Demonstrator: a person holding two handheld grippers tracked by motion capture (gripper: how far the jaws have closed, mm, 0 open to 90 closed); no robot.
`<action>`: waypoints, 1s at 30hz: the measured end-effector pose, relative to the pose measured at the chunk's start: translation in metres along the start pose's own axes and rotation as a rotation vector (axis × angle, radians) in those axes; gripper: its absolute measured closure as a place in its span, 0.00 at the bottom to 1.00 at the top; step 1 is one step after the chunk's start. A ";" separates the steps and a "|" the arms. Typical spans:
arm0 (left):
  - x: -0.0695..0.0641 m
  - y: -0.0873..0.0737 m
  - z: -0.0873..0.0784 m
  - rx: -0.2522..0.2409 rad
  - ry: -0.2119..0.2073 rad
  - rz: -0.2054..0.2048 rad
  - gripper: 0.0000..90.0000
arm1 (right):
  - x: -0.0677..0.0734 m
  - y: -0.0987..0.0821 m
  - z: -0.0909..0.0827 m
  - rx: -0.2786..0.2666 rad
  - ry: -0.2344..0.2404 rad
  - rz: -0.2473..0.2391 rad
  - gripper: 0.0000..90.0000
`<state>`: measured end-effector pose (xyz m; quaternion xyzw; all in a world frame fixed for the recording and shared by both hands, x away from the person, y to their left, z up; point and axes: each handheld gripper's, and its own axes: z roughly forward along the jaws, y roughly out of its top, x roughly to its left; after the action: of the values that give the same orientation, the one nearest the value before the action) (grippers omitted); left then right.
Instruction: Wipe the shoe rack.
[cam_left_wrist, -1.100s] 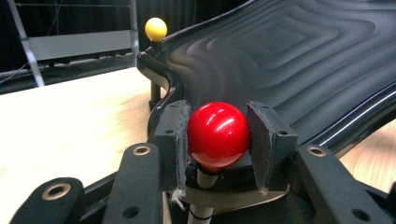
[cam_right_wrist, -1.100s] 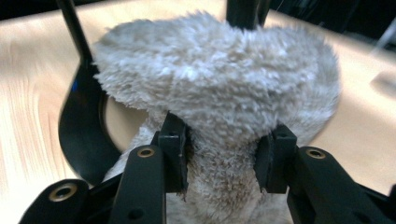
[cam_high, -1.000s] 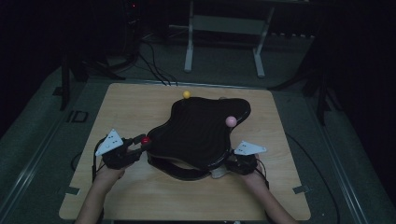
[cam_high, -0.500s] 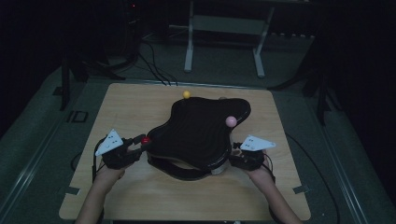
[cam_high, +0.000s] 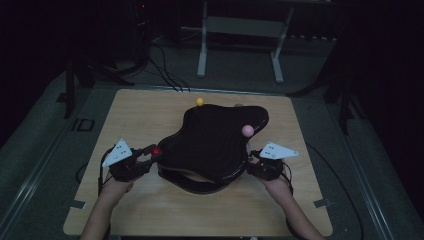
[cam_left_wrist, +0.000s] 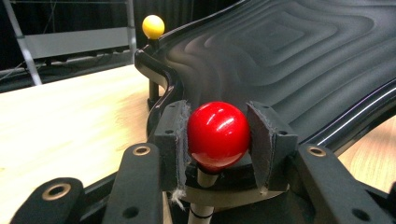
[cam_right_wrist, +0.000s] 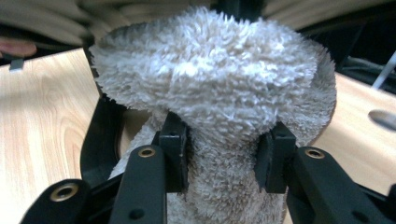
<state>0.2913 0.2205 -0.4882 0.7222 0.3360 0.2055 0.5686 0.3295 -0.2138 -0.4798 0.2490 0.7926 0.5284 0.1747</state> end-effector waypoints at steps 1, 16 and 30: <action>0.000 0.000 0.000 -0.003 -0.002 -0.004 0.66 | 0.000 -0.004 0.002 0.005 0.004 0.009 0.69; 0.001 -0.001 -0.001 -0.004 -0.011 -0.003 0.66 | -0.004 -0.051 0.030 0.183 0.029 0.026 0.63; -0.001 -0.002 -0.001 -0.009 -0.004 0.007 0.66 | -0.013 -0.036 -0.015 0.112 0.001 0.006 0.75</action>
<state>0.2900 0.2206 -0.4894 0.7212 0.3316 0.2074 0.5717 0.3240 -0.2440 -0.5074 0.2605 0.8202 0.4840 0.1586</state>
